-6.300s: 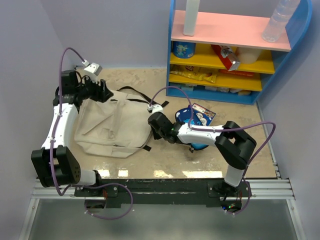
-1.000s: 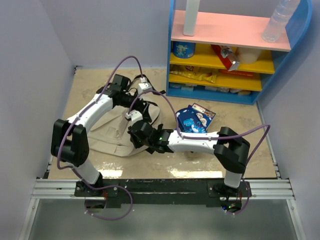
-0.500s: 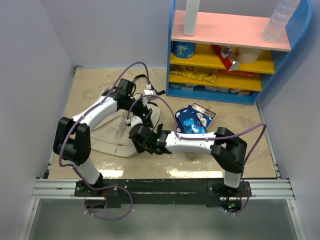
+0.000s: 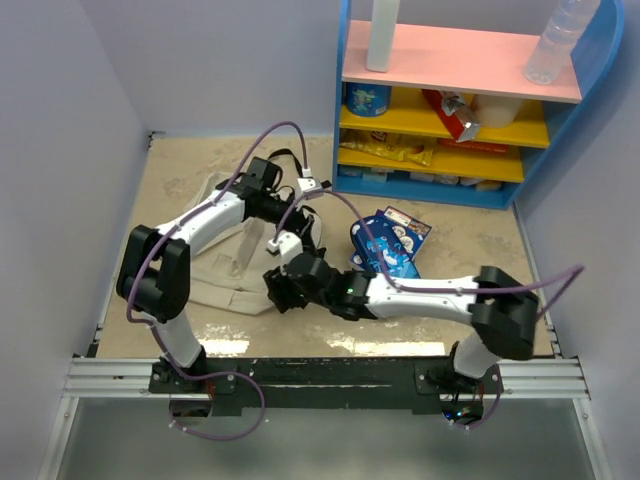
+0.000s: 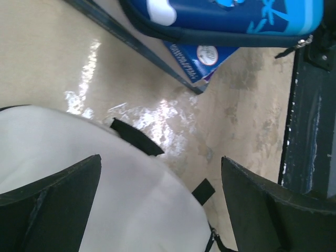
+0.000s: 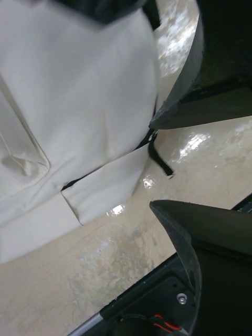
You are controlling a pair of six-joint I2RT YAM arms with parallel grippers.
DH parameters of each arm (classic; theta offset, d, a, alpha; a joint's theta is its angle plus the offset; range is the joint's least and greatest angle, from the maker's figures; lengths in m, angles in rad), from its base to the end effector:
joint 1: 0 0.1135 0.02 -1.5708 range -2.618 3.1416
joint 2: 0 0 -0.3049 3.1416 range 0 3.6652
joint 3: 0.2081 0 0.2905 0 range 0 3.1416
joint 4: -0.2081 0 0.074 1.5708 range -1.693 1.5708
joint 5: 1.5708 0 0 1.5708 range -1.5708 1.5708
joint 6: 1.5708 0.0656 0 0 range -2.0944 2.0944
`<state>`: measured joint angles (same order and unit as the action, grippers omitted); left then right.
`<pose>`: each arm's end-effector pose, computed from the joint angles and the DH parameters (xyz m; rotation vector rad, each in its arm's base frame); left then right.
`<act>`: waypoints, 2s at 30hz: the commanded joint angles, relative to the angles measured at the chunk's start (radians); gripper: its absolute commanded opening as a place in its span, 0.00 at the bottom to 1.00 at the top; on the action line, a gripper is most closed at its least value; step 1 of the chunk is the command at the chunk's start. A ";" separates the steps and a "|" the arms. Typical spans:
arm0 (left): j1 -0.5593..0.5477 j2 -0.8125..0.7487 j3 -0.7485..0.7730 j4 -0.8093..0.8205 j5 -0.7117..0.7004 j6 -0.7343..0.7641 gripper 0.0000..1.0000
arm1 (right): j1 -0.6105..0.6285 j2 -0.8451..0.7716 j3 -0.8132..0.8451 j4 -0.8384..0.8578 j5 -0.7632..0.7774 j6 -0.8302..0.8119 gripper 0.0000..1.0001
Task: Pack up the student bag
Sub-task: Unzip the student bag at the center of the board.
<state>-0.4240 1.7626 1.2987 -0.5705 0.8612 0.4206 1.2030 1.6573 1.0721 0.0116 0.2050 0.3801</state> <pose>0.3613 -0.2177 0.2390 1.2590 2.0632 -1.1026 0.1680 0.3988 0.2353 -0.7711 2.0769 0.6969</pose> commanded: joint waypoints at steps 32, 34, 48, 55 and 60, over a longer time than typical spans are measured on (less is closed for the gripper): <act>-0.233 -0.129 -0.277 0.350 -0.786 -0.100 0.69 | -0.013 -0.844 -0.437 0.018 0.398 0.160 0.45; -0.233 -0.134 -0.271 0.336 -0.780 -0.103 0.56 | -0.013 -0.838 -0.437 0.013 0.401 0.163 0.43; -0.128 -0.193 -0.223 0.258 -0.700 -0.103 0.00 | -0.013 -0.699 -0.429 0.034 0.415 0.161 0.26; -0.024 -0.328 -0.159 0.184 -0.544 -0.092 0.00 | -0.049 -0.476 -0.374 0.132 0.358 0.155 0.24; -0.018 -0.443 -0.194 0.149 -0.481 -0.092 0.00 | -0.103 -0.268 -0.241 0.241 0.291 0.105 0.23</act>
<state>-0.4408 1.4158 1.0866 -0.4000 0.2779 0.3248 1.1378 1.2839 0.6979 0.1013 0.5449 0.5259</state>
